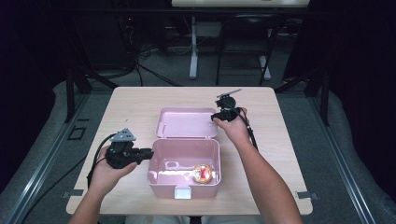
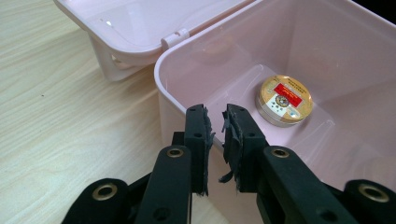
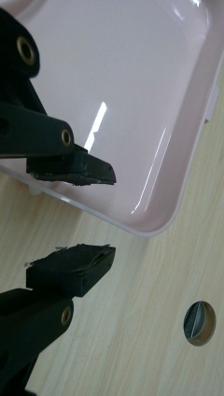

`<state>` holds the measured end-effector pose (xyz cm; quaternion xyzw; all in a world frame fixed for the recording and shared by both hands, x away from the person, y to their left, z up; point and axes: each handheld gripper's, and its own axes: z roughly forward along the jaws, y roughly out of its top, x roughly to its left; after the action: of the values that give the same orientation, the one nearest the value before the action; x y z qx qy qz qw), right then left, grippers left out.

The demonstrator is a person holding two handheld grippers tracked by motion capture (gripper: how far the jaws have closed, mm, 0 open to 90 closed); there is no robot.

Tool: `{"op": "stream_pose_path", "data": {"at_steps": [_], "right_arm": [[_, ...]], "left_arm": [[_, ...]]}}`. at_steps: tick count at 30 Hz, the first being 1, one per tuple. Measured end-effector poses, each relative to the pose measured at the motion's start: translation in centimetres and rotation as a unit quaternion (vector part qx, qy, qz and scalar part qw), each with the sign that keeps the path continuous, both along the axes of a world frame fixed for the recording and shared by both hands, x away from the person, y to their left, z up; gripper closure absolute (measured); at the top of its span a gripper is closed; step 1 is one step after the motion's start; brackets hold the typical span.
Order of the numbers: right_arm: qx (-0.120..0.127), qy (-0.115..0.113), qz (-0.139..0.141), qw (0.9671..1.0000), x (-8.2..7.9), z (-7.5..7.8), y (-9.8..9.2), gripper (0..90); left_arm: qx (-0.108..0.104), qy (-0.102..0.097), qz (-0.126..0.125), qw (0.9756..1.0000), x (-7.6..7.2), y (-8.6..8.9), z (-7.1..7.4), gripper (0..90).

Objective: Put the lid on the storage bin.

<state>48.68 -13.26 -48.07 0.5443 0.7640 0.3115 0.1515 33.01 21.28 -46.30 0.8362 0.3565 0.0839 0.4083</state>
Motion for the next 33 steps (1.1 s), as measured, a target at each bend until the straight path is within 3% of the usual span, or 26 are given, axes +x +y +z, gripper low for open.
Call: {"op": "stream_pose_path", "data": {"at_steps": [33], "right_arm": [[0.028,0.026,-0.033,0.9987,0.9,-0.47,0.42,75.8]], "left_arm": [[0.0,-0.001,0.0,1.0,-0.01,0.02,-0.02,79.2]]}}
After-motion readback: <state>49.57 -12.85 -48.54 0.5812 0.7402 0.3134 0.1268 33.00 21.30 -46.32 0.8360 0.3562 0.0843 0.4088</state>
